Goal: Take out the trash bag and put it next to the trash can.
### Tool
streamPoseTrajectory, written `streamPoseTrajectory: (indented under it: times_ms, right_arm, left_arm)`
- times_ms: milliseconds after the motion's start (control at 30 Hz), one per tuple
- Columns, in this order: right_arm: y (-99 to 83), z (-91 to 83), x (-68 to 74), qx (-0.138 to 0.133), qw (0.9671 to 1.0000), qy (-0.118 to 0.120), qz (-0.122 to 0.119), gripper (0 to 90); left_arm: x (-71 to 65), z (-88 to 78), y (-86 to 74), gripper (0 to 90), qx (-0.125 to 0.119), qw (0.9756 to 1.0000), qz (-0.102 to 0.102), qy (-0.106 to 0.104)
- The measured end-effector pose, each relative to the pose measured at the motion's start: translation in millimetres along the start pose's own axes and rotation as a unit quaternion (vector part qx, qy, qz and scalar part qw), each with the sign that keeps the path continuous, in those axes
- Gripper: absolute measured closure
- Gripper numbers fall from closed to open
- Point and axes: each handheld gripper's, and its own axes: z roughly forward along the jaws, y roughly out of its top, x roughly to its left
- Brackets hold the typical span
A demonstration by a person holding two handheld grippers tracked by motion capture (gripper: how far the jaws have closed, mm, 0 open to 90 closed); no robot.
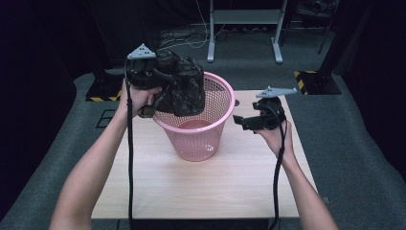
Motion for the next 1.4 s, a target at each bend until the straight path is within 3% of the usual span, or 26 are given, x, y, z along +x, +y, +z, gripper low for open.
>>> streamPoseTrajectory:
  times_ms: [267,600,867,1400]
  right_arm:
    - [-69.2,16.4,-24.4,0.027,0.9982,-0.042,0.032,9.0]
    - [-123.2,43.9,-47.7,0.062,0.9924,-0.080,0.070,9.3]
    - [-148.4,55.0,-58.0,0.077,0.9877,-0.102,0.090,9.3]
    - [-185.2,70.6,-65.6,0.085,0.9822,-0.147,0.080,9.7]
  left_arm:
    - [12.2,-21.6,-1.5,86.1,-0.021,0.9996,-0.011,0.017]
    - [36.3,-51.0,-17.9,86.0,-0.047,0.9971,-0.045,0.040]
    - [53.5,-67.5,-36.5,86.0,-0.061,0.9939,-0.071,0.060]
    - [67.2,-79.9,-55.2,85.9,-0.069,0.9901,-0.093,0.079]
